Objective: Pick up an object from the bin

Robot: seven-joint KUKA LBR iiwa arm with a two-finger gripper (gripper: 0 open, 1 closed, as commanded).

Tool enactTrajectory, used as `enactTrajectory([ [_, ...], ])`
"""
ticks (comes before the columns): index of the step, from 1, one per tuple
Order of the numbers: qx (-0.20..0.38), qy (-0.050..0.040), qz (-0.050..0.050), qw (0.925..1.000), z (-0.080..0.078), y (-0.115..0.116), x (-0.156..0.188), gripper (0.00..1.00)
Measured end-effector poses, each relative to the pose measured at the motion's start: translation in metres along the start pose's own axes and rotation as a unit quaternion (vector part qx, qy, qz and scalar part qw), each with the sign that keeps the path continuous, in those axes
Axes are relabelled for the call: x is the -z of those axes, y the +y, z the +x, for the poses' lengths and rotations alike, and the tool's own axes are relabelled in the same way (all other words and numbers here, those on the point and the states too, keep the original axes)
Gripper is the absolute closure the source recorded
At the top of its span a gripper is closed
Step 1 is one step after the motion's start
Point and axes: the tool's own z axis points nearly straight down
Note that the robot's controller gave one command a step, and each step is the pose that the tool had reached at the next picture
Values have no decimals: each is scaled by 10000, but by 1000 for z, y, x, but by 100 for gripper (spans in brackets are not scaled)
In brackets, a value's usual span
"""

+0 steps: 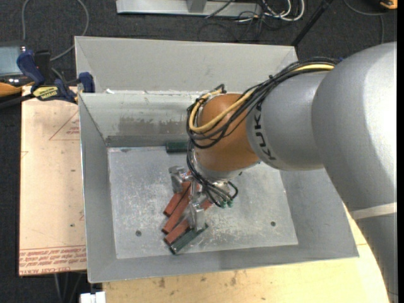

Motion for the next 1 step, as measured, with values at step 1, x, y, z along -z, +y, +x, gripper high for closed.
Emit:
enactTrajectory([
  [1, 517, -23, 2, 9987, -27, 8, 32, 0],
])
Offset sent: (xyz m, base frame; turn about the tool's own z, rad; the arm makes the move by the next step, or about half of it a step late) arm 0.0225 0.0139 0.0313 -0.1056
